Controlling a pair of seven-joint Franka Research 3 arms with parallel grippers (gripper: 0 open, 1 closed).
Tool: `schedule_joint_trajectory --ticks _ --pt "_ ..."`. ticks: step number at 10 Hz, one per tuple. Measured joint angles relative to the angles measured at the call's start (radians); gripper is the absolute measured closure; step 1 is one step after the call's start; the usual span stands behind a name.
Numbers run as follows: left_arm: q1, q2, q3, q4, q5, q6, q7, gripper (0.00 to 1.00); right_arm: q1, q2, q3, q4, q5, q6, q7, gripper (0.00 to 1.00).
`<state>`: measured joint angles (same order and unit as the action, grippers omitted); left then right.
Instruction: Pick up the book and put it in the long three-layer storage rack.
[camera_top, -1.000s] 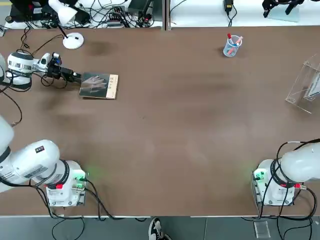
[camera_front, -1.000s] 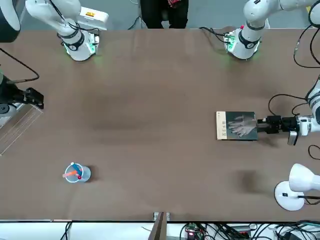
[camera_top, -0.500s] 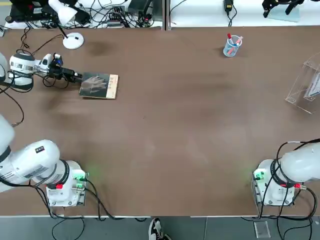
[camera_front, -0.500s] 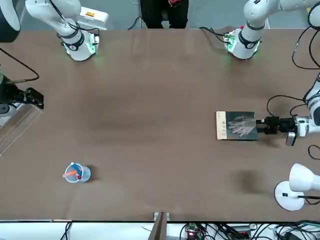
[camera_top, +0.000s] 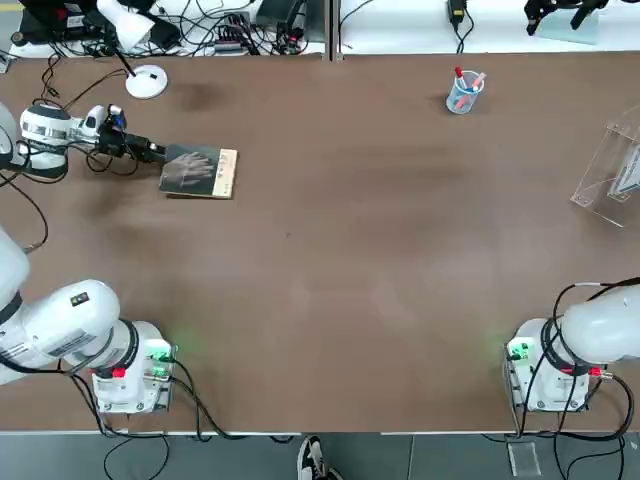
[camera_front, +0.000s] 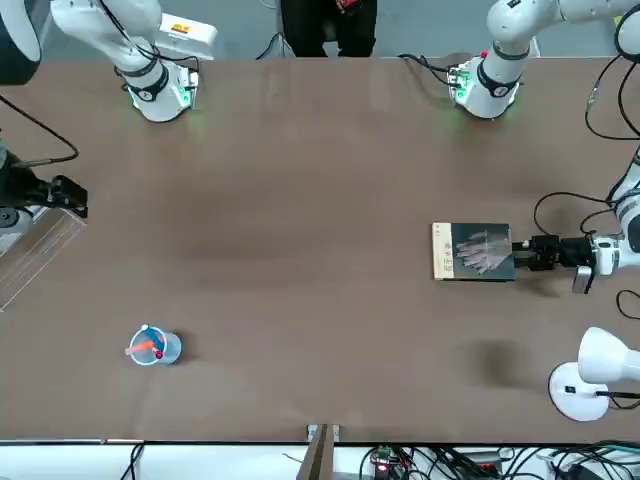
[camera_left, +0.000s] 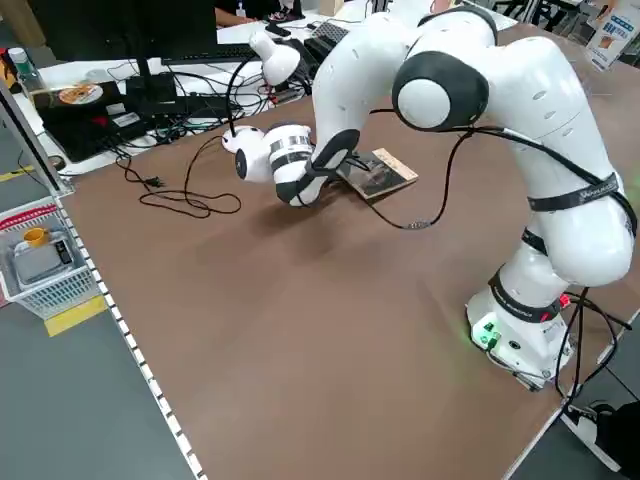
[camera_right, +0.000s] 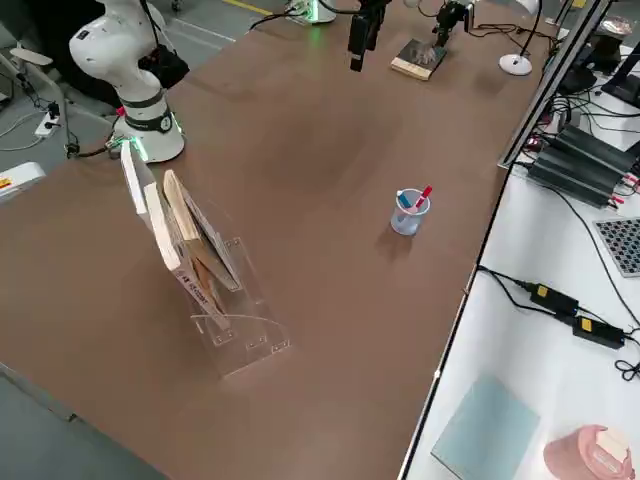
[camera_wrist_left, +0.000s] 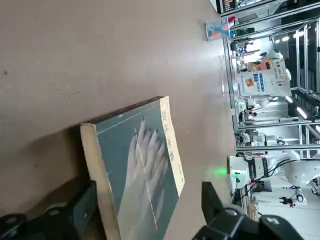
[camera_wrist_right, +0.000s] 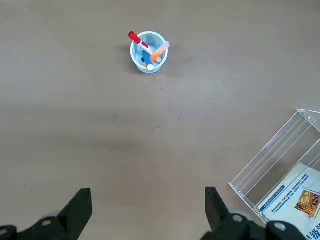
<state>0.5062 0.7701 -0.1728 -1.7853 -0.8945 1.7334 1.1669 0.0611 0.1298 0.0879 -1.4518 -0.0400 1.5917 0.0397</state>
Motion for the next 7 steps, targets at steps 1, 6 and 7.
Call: schedule_joint_trajectory --ticks 1,6,7 --pt "-0.004 0.005 0.0 0.001 -0.004 0.002 -0.001 0.11 0.0 0.0 0.0 0.0 0.0 0.0 0.0 0.0" --pt "-0.013 0.037 0.0 0.021 -0.011 0.008 -0.001 0.11 0.0 0.0 0.0 0.0 0.0 -0.001 0.0 0.0" --pt "-0.013 0.038 0.0 0.024 -0.011 0.008 -0.001 0.11 0.0 0.0 0.0 0.0 0.0 -0.001 0.0 0.0"
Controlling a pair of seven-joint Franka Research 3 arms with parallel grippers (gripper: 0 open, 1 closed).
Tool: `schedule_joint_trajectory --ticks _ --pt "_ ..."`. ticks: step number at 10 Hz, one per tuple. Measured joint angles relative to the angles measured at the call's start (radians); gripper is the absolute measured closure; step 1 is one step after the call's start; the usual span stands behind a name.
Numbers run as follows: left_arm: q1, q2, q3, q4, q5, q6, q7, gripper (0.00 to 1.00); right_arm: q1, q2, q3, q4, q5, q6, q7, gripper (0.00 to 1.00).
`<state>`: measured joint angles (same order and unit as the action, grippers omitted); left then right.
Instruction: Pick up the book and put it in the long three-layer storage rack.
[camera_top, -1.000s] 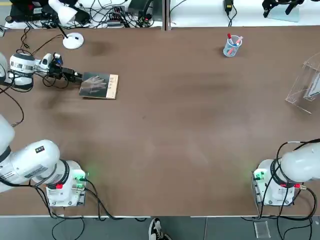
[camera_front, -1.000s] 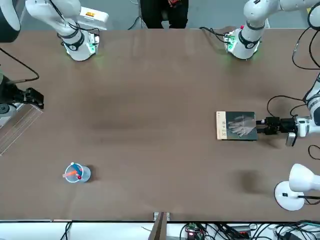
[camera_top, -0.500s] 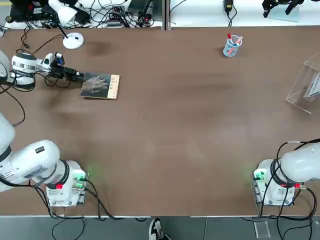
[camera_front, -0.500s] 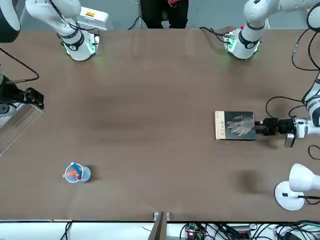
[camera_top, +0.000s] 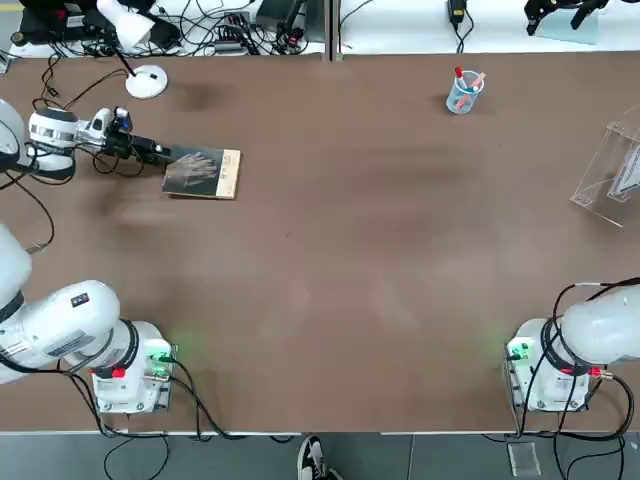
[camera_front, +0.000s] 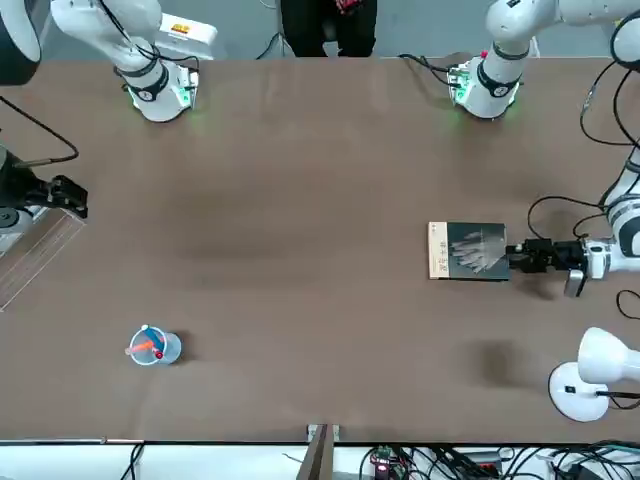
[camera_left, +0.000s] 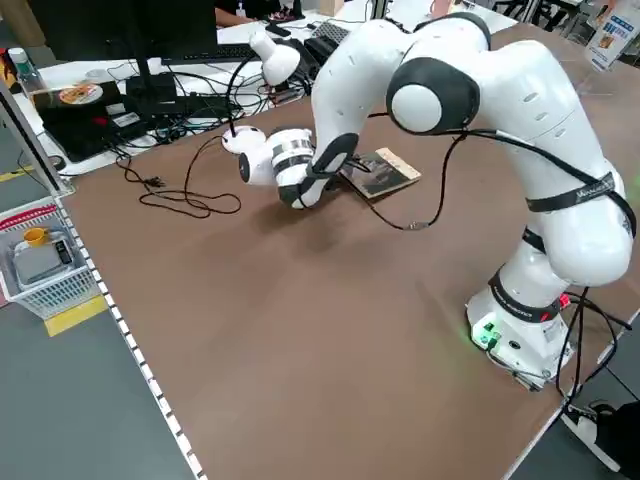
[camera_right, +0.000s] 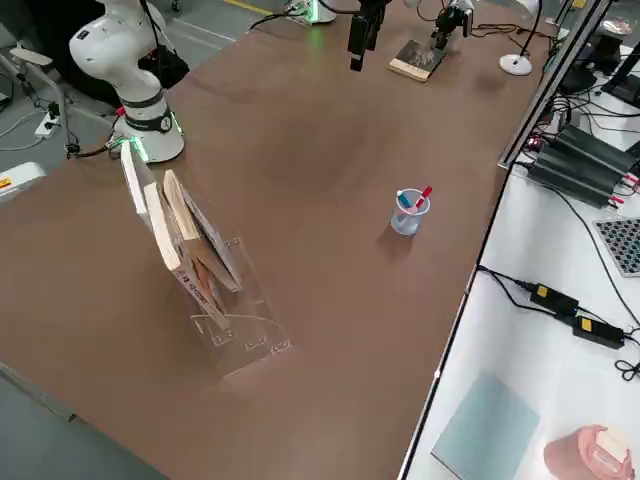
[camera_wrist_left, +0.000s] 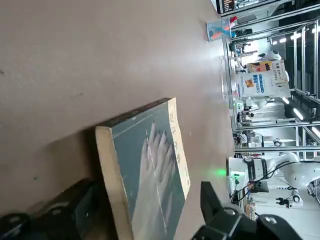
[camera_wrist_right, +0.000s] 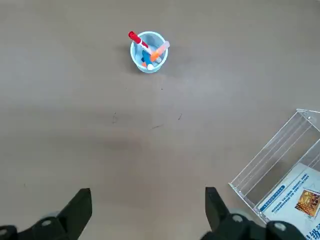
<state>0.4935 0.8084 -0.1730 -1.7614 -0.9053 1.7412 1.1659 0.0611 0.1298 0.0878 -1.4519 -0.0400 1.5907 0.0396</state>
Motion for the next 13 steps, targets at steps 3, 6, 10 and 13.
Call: schedule_joint_trajectory --ticks 3,6,10,13 --pt "0.0 0.001 0.0 0.004 -0.001 0.001 0.0 0.11 0.0 0.0 0.0 0.0 0.0 0.0 -0.001 0.0" --pt "-0.003 0.005 0.0 0.005 -0.012 0.002 0.0 0.14 0.0 0.0 0.0 0.0 0.0 0.0 -0.002 0.0" --pt "-0.011 0.008 0.0 0.005 -0.029 0.003 0.0 0.16 0.0 0.0 -0.001 0.0 0.0 -0.001 -0.002 0.0" --pt "-0.023 0.013 0.0 0.005 -0.046 0.003 -0.001 0.17 0.0 0.0 -0.002 0.0 0.0 -0.001 -0.002 0.0"
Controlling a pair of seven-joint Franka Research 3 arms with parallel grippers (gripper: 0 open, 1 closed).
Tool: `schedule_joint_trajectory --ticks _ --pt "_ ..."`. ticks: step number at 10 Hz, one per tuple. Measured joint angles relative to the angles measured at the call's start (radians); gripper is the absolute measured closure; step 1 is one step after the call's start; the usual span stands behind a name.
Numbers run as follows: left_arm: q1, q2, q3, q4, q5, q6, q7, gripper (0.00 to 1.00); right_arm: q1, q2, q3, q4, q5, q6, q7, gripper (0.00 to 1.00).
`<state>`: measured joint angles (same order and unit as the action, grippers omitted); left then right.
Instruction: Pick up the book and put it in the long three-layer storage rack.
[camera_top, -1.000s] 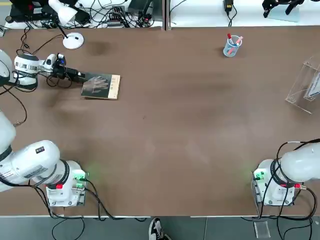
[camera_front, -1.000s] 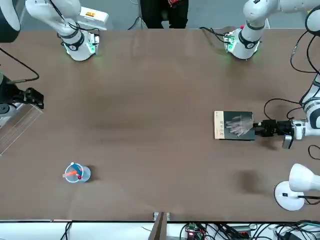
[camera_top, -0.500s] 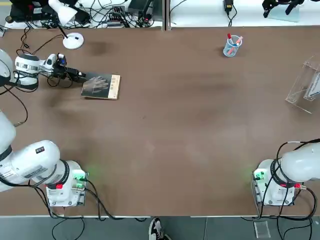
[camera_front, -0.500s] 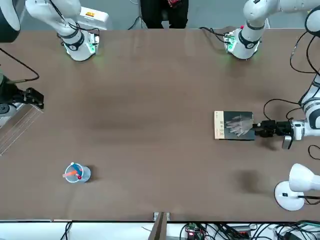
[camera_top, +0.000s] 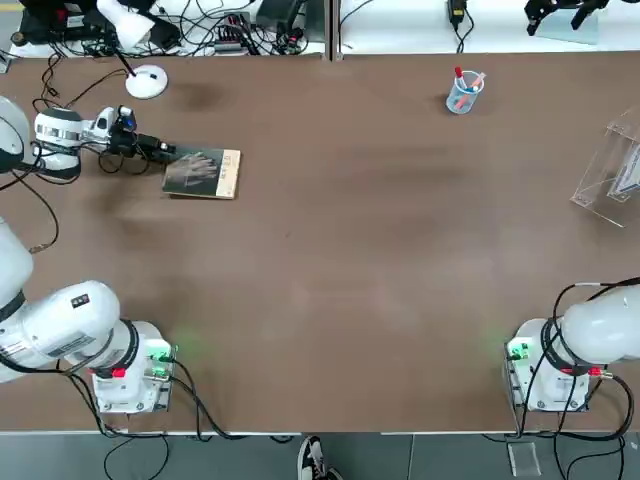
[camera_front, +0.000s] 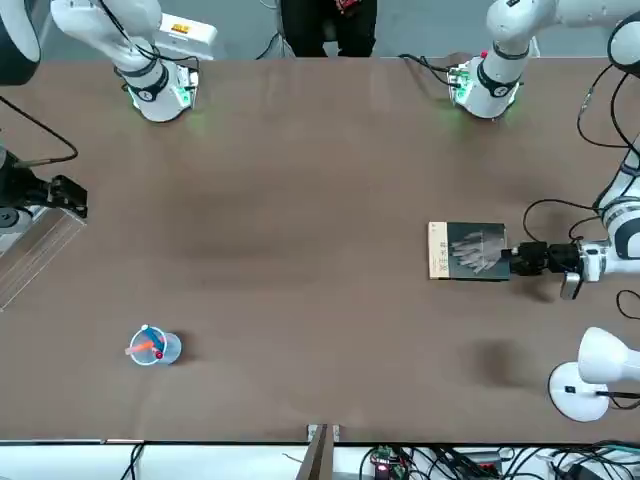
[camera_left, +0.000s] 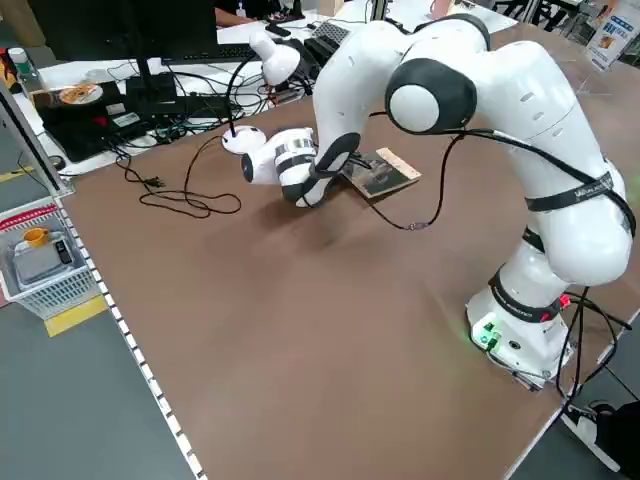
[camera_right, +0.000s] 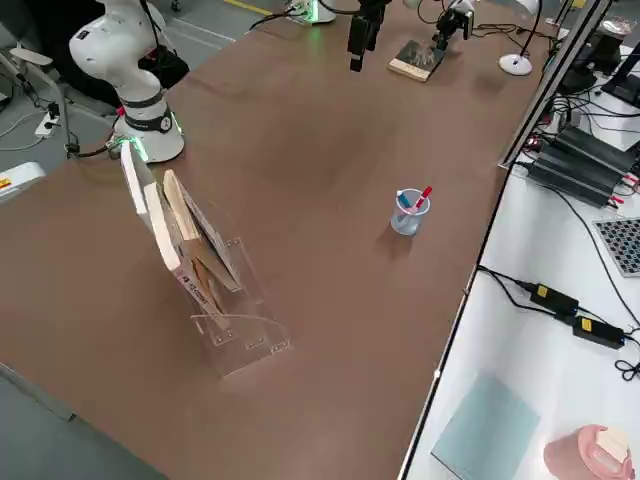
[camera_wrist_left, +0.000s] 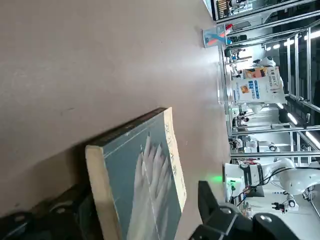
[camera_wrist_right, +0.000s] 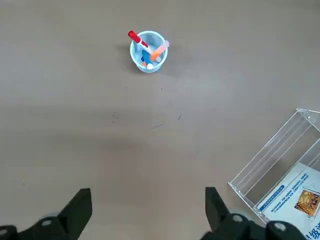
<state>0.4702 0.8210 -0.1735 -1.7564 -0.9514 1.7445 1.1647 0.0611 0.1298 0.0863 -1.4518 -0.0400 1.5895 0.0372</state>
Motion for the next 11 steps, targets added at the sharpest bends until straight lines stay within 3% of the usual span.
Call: schedule_joint_trajectory --ticks 6,7,8,10,11 --pt "-0.003 0.004 0.0 0.001 -0.005 0.001 0.0 0.22 0.0 0.0 -0.001 0.0 0.0 -0.001 -0.001 0.0" --pt "-0.003 0.006 0.0 0.001 -0.005 0.003 -0.001 0.28 0.0 0.0 -0.001 0.0 0.0 -0.001 -0.001 0.0" --pt "-0.003 0.01 0.0 0.003 -0.007 0.002 -0.001 0.28 0.0 0.0 -0.001 0.0 0.0 -0.002 -0.001 0.0" --pt "-0.003 0.022 0.0 0.014 -0.007 0.006 0.0 0.42 0.0 0.0 -0.001 0.0 0.0 -0.003 -0.001 0.0" --pt "-0.002 0.027 0.0 0.02 -0.007 0.001 0.0 0.42 0.0 0.0 -0.001 0.0 0.0 -0.004 -0.001 0.0"
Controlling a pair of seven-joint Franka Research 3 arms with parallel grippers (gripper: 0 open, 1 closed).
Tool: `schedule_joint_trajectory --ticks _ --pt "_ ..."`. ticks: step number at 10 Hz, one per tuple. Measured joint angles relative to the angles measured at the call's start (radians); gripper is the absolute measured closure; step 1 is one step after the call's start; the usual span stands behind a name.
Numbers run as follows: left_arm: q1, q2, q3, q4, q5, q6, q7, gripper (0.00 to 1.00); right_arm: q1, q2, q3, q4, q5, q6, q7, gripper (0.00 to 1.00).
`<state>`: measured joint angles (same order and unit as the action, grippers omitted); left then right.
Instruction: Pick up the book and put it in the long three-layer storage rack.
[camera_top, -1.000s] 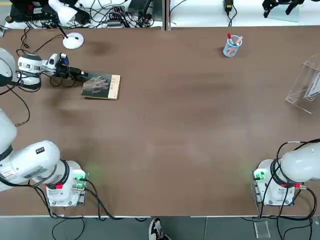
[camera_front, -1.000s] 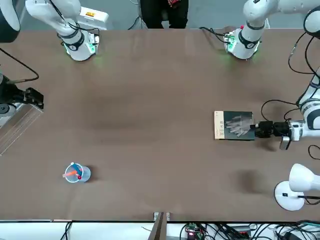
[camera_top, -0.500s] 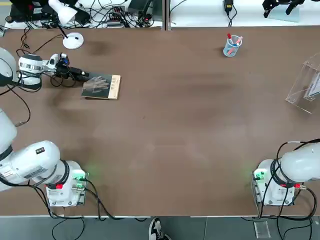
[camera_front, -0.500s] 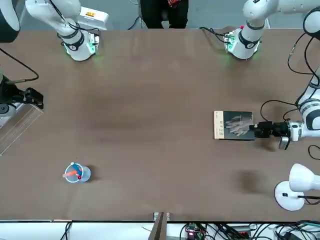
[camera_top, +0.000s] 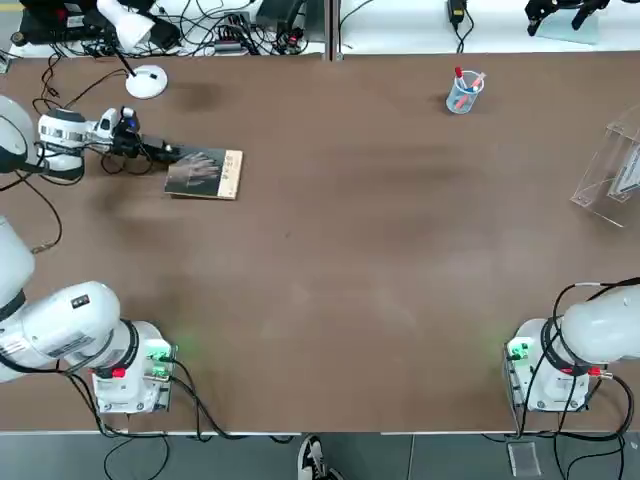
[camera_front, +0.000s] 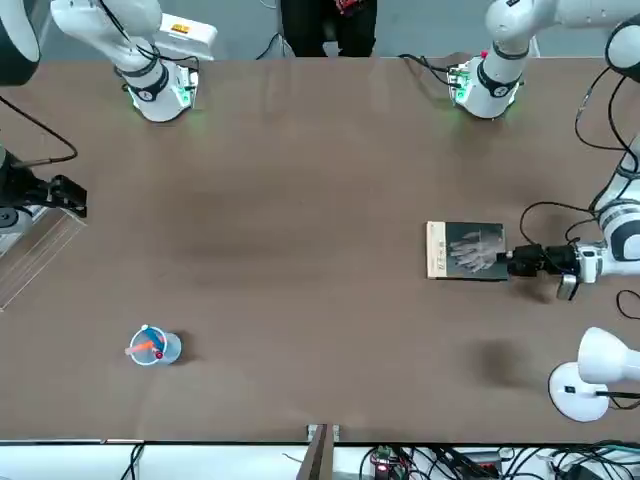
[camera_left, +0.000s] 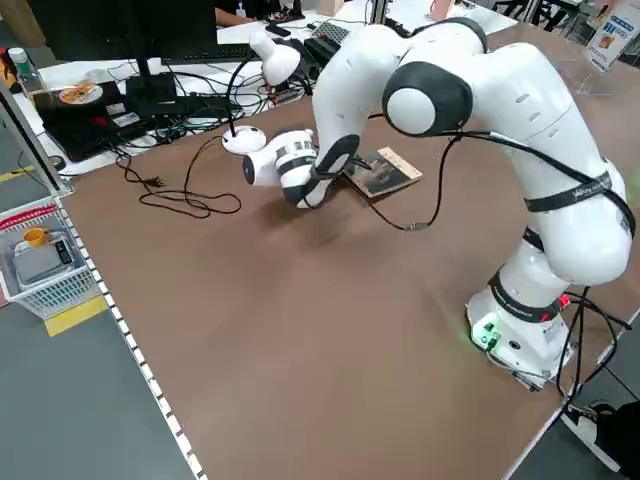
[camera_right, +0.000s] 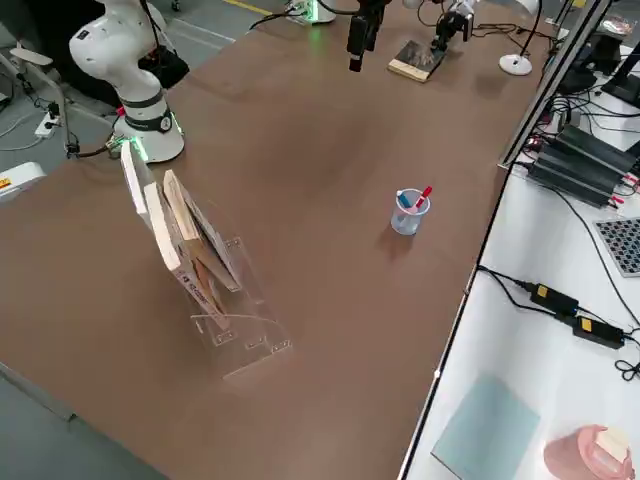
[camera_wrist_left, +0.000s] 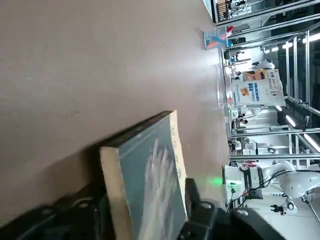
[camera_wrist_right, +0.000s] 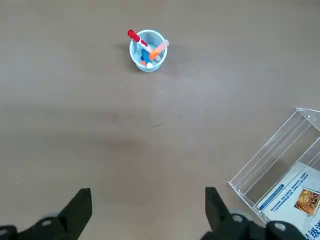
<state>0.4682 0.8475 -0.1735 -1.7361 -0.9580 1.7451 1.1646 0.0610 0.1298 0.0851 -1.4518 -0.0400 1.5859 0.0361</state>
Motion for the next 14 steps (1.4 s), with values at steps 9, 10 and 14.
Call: schedule_joint_trajectory --ticks 9,10,14 --pt "-0.001 0.018 -0.001 0.015 0.0 0.005 0.0 0.79 0.0 0.0 0.0 0.0 0.0 -0.001 -0.001 0.0" --pt "-0.001 0.019 -0.001 0.017 0.0 0.006 0.0 0.84 0.0 0.0 0.0 0.0 0.0 -0.001 -0.001 0.0" --pt "-0.003 0.025 -0.001 0.027 0.0 0.005 0.0 1.0 0.0 0.0 0.0 0.0 0.0 -0.001 -0.001 0.0"
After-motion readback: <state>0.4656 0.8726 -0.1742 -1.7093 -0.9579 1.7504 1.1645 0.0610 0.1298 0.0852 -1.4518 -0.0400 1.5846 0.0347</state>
